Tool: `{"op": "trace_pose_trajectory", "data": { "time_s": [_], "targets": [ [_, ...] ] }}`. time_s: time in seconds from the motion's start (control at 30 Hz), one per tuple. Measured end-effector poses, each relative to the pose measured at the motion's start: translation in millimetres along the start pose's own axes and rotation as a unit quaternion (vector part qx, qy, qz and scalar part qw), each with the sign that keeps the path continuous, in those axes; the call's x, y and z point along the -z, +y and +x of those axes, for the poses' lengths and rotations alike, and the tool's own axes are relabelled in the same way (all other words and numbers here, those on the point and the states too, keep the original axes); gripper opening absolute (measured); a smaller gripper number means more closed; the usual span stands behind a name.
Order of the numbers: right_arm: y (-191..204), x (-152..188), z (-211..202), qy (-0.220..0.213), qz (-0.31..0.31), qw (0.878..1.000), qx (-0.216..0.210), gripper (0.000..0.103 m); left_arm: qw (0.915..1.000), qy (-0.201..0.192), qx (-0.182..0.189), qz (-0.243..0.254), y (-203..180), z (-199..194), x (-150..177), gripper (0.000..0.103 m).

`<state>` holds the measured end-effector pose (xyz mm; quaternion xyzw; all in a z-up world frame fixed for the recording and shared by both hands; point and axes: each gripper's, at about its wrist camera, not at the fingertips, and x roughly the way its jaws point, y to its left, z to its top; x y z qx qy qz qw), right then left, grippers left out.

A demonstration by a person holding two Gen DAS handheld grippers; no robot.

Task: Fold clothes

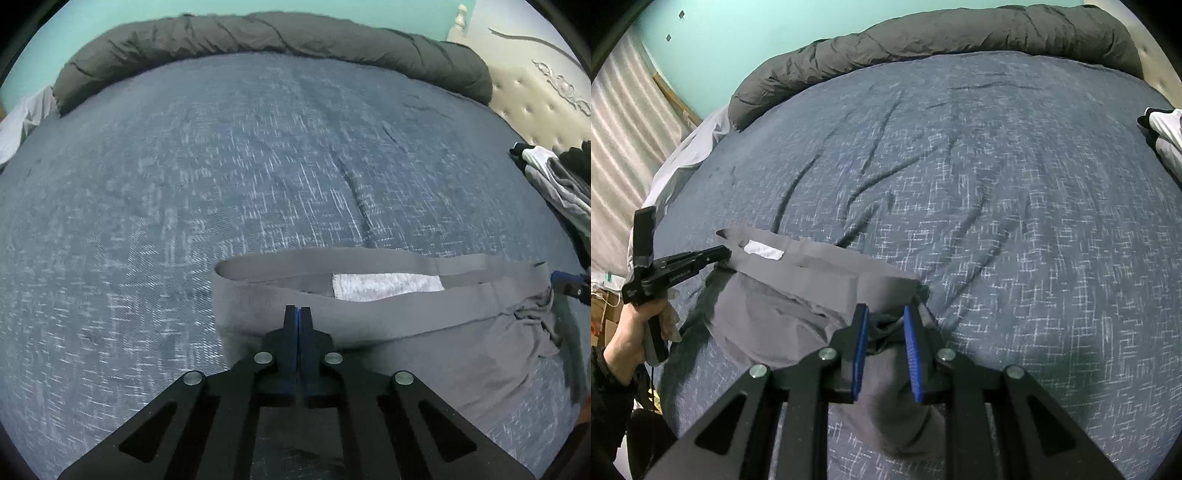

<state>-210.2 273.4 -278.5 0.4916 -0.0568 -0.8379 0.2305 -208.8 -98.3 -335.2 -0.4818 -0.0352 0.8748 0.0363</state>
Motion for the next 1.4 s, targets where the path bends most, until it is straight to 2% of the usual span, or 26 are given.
{"op": "trace_pose_trajectory", "data": {
  "time_s": [0.2,0.3,0.4,0.43,0.47,0.53,0.6,0.73,0.8,0.83,0.87,1.07,1.4],
  "targets": [
    [-8,-5,-5,-0.01,0.021,1.0,-0.004,0.019,0.9988,-0.025,0.024,-0.033,23,-25,-1,0.0],
    [-10,-6,-5,-0.013,0.03,0.999,-0.007,0.019,0.9975,-0.012,0.043,-0.054,30,-25,-2,0.0],
    [-9,-6,-3,-0.011,0.034,0.999,-0.009,0.019,0.9989,-0.002,0.022,-0.042,19,-22,-1,0.004],
    [-7,-6,-3,-0.01,0.031,0.999,-0.01,0.019,0.9992,0.001,0.015,-0.038,16,-18,-2,0.015],
    [-6,-6,-2,-0.008,0.028,1.0,-0.01,0.019,0.9992,0.003,0.012,-0.038,14,-13,-3,0.035],
    [-3,-5,-2,-0.006,0.02,1.0,-0.01,0.019,0.999,0.01,0.016,-0.041,10,-2,-3,0.042],
    [-2,-5,-3,-0.004,0.016,1.0,-0.009,0.019,0.9991,0.016,0.013,-0.038,7,7,-2,0.042],
    [-4,-5,-2,-0.003,0.016,1.0,-0.008,0.019,0.9993,0.016,0.01,-0.032,4,19,-1,0.039],
    [-6,-5,-2,-0.003,0.019,1.0,-0.007,0.019,0.9995,0.012,0.007,-0.028,4,20,-2,0.019],
    [-7,-6,-2,-0.002,0.02,1.0,-0.007,0.019,0.9996,0.01,0.006,-0.025,4,20,-2,0.004],
    [-8,-6,-1,-0.002,0.02,1.0,-0.006,0.019,0.9997,0.008,0.004,-0.023,4,19,-3,0.001],
    [-11,-8,-1,-0.002,0.025,1.0,-0.005,0.019,0.9997,0.0,0.018,-0.018,10,7,-7,0.001],
    [-13,-15,-4,-0.006,0.032,0.999,-0.005,0.019,0.9924,-0.062,0.053,-0.092,56,-41,-7,0.001]
  ]
}}
